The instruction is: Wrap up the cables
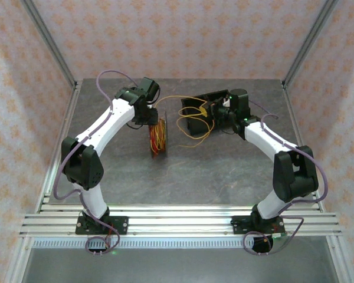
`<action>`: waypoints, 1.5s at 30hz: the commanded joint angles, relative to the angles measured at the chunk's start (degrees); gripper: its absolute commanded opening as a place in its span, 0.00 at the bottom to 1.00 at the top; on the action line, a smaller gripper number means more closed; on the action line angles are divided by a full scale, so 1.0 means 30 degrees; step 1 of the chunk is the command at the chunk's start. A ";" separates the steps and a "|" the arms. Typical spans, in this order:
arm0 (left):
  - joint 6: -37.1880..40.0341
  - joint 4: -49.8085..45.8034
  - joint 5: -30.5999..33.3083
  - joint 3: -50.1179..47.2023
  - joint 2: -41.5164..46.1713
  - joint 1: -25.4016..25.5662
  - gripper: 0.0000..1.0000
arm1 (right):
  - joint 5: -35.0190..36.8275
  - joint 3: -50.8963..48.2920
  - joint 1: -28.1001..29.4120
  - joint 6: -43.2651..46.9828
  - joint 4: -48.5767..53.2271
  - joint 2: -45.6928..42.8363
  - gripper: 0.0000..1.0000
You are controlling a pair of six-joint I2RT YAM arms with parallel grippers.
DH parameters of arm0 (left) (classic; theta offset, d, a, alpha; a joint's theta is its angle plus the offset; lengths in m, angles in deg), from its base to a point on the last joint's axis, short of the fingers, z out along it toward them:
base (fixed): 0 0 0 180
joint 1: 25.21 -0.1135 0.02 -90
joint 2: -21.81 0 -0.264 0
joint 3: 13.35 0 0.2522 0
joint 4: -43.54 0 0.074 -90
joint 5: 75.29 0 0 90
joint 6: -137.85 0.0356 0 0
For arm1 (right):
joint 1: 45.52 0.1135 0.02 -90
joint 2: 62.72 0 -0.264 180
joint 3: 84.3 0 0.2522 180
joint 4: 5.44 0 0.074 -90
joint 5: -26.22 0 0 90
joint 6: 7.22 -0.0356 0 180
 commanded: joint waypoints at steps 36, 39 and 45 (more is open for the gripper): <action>0.0112 0.3035 -0.8700 -0.4007 0.8251 -0.5119 0.00 | 0.1146 0.4974 0.0250 1.2405 1.0782 0.2863 0.00; -0.1144 0.4261 -1.0058 -0.4600 0.8991 -0.6286 0.00 | 0.0476 0.4584 0.0464 1.2632 1.0396 0.3207 0.00; -0.5718 0.8736 -1.1270 -0.6173 0.9942 -0.8048 0.00 | 0.0131 0.4433 0.2581 1.3710 1.0720 0.3682 0.00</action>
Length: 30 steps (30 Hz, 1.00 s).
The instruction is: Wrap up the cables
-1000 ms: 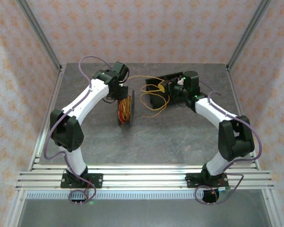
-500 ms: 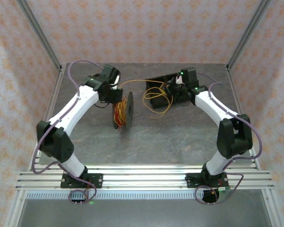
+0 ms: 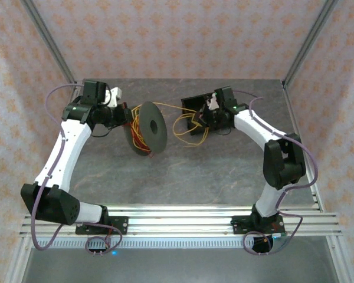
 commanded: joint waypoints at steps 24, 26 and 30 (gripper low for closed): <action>0.0857 -0.0517 -0.4438 0.1632 0.0597 -0.1579 0.00 | 0.5613 0.7444 0.1347 0.3583 0.7852 0.2883 0.00; 0.0780 -0.0338 -0.4968 0.1571 0.0677 -0.1510 0.00 | 0.5107 0.7882 0.1402 0.3709 0.7984 0.3617 0.00; 0.0069 0.0494 -0.5840 0.1366 0.0839 -0.1539 0.00 | 0.4721 0.7567 0.1391 0.3833 0.7817 0.4447 0.00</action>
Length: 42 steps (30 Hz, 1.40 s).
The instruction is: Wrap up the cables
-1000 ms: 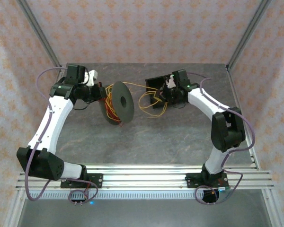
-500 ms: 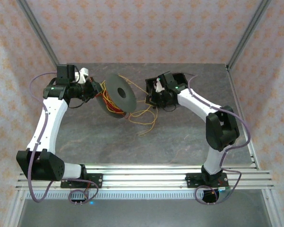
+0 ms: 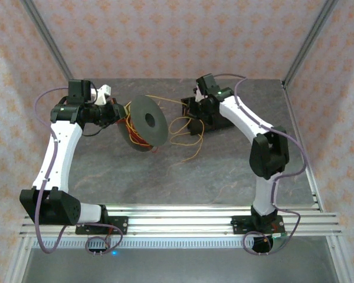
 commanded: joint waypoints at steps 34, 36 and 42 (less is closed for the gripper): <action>-0.8386 0.9108 0.8604 -0.1719 0.0569 0.1292 0.00 | -0.0966 -0.6494 0.5368 -0.0749 -0.6431 -0.3979 0.21; -0.8396 0.9043 0.8402 -0.1643 0.0889 0.1288 0.00 | -0.0542 -0.6434 0.5367 -0.0362 -0.5904 -0.4252 0.37; -0.7671 0.7456 0.7882 -0.0743 0.1632 0.1265 0.00 | -0.0247 -0.8286 0.5153 0.0129 -0.6785 -0.6845 0.64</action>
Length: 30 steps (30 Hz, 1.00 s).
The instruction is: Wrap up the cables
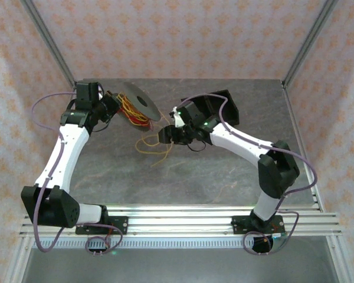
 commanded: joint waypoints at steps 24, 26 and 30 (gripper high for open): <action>0.0090 -0.0623 -0.1698 0.2406 0.2981 -0.0098 0.00 | -0.3082 -0.6583 -0.5095 -0.0652 -0.8730 -0.1283 0.58; 0.0090 -0.0709 -0.1781 0.2477 0.3055 -0.0087 0.00 | -0.2935 -0.6384 -0.5082 -0.0678 -0.9654 -0.0539 0.57; 0.0089 -0.0790 -0.1849 0.2593 0.3172 -0.0105 0.00 | -0.3073 -0.5889 -0.5071 -0.1121 -1.0875 0.0827 0.53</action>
